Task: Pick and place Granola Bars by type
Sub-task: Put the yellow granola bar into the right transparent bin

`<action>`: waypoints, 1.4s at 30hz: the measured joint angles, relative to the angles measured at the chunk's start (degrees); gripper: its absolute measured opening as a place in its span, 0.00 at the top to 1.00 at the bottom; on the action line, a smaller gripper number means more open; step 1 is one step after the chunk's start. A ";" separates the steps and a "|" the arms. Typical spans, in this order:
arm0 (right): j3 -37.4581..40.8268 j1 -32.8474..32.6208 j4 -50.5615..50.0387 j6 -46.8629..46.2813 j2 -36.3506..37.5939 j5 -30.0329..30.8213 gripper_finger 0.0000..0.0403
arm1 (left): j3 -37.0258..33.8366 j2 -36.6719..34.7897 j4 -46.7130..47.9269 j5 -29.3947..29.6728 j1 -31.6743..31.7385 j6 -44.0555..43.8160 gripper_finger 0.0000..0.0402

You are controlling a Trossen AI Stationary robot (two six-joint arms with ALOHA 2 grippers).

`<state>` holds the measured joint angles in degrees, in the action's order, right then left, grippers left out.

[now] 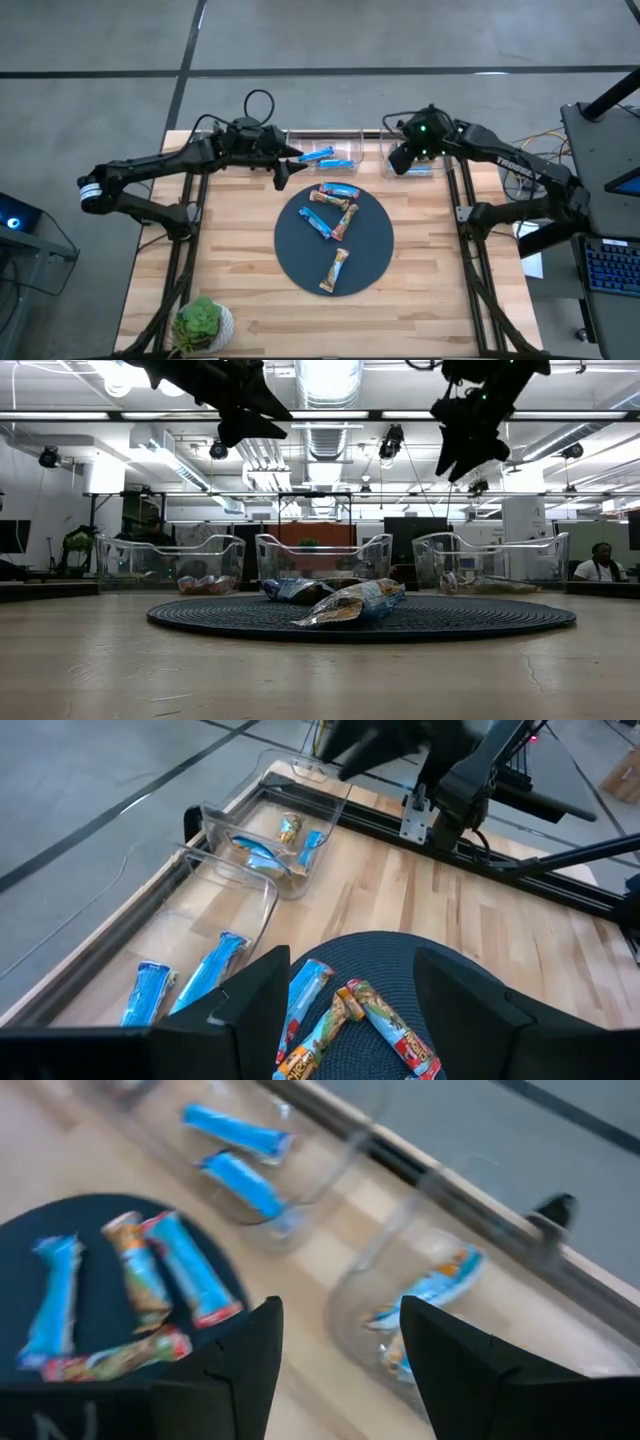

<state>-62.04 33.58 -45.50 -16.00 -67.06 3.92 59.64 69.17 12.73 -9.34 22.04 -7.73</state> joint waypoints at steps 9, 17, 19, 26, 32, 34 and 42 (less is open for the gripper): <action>-0.09 -11.52 5.04 -0.78 0.71 -1.08 0.52 | 0.00 0.00 0.90 0.02 0.00 -0.19 0.51; -0.09 -20.87 9.61 -3.10 0.05 -1.45 0.52 | 0.02 -0.96 2.34 0.02 0.00 -0.75 0.51; -0.09 -22.66 10.44 -2.99 -0.28 -1.44 0.52 | 0.02 -1.20 2.36 0.02 0.00 -0.76 0.51; -0.09 -27.31 11.46 -2.60 -1.64 -1.40 0.52 | 0.02 -1.84 2.50 0.02 0.00 -0.74 0.51; -0.09 -30.63 11.64 -3.10 -2.34 -1.38 0.52 | 0.02 -1.92 2.51 0.02 0.00 -0.74 0.51; -0.09 -31.64 11.61 -3.09 -2.40 -1.38 0.52 | 0.02 -1.92 2.49 0.02 0.00 -0.86 0.51; -0.09 -34.85 13.86 -1.87 -2.41 -1.69 0.52 | 0.02 -1.92 2.51 0.00 0.00 -0.98 0.51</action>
<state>-62.13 -1.27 -31.64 -17.86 -69.47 2.24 59.66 67.24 15.24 -9.34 22.04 -8.71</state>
